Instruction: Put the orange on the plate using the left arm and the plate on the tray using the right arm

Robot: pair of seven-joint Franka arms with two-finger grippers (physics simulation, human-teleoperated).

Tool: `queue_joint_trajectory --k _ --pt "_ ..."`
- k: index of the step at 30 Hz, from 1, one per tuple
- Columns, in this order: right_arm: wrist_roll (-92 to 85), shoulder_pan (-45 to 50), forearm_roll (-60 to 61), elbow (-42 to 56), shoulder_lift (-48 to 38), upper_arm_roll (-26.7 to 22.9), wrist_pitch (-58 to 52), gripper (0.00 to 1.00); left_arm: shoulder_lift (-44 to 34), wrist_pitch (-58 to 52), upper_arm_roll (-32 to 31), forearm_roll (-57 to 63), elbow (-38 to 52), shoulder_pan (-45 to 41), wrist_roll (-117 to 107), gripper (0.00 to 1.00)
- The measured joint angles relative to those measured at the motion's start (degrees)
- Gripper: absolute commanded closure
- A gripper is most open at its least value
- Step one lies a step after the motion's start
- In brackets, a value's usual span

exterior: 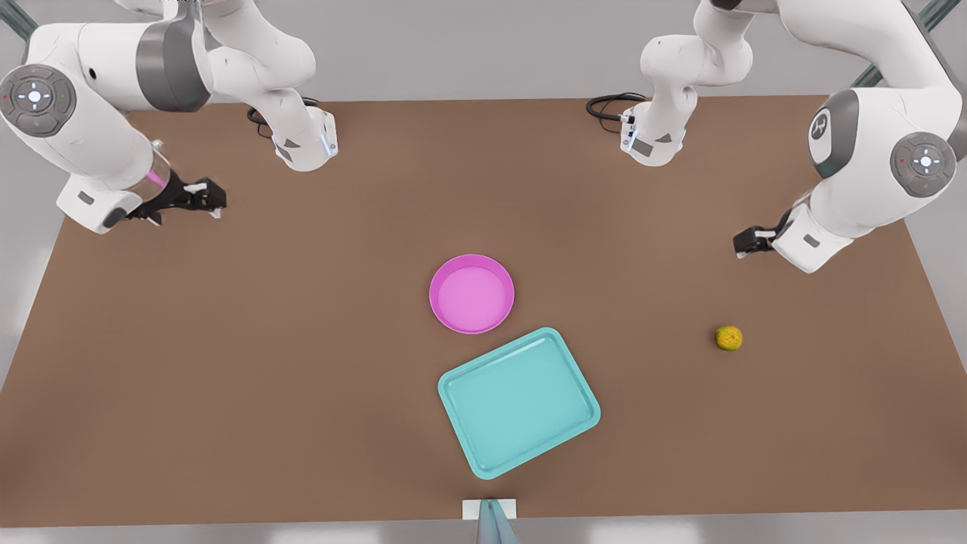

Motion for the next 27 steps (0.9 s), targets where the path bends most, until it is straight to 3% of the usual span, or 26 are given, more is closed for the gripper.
queue_joint_trajectory --k 3,11,19,27 --pt "-0.2 -1.0 0.1 0.0 0.1 0.0 0.8 0.00 2.8 0.4 0.7 0.1 0.0 -0.4 -0.3 0.00" --pt "-0.7 0.2 0.1 1.8 4.2 0.1 1.7 0.00 25.5 12.8 8.1 -1.5 -2.3 6.5 -0.1 0.00" --pt "-1.0 -0.6 0.1 1.7 6.0 -0.1 1.6 0.00 27.4 33.8 7.0 -2.6 -15.3 7.2 1.9 0.00" --pt "-1.1 -0.5 0.1 1.3 6.1 -0.1 1.3 0.00 28.6 42.3 5.9 -2.7 -17.0 7.0 3.2 0.00"
